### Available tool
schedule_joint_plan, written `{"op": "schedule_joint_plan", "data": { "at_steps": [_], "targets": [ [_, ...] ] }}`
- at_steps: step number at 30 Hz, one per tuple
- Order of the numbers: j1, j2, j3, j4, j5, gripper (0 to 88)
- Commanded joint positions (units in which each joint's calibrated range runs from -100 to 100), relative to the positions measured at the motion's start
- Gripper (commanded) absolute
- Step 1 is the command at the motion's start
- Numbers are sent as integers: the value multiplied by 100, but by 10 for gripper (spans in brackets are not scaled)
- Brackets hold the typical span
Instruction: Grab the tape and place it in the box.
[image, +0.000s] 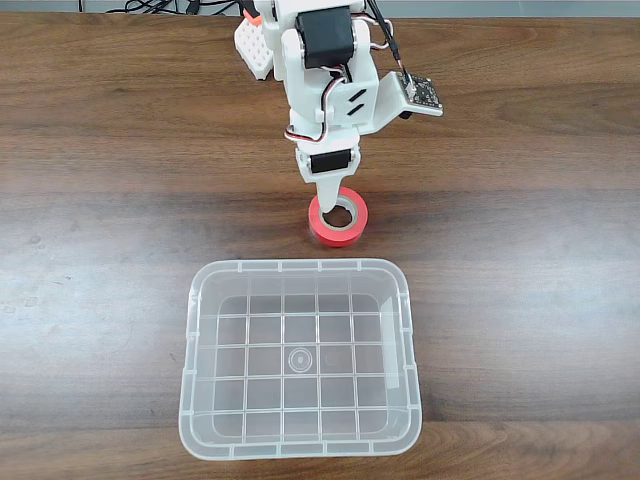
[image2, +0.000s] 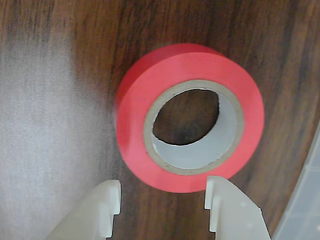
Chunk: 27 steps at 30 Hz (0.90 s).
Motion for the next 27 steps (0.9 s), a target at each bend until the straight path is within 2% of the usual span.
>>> {"op": "schedule_joint_plan", "data": {
  "at_steps": [1,6,15,20,27],
  "targets": [
    [55,-46,-13,-83,12,171],
    [47,11,5,-160,107,171],
    [62,1161,-92,-700,234,168],
    [55,1169,-171,-665,265,35],
    [62,1169,-171,-648,308,25]
  ]
}}
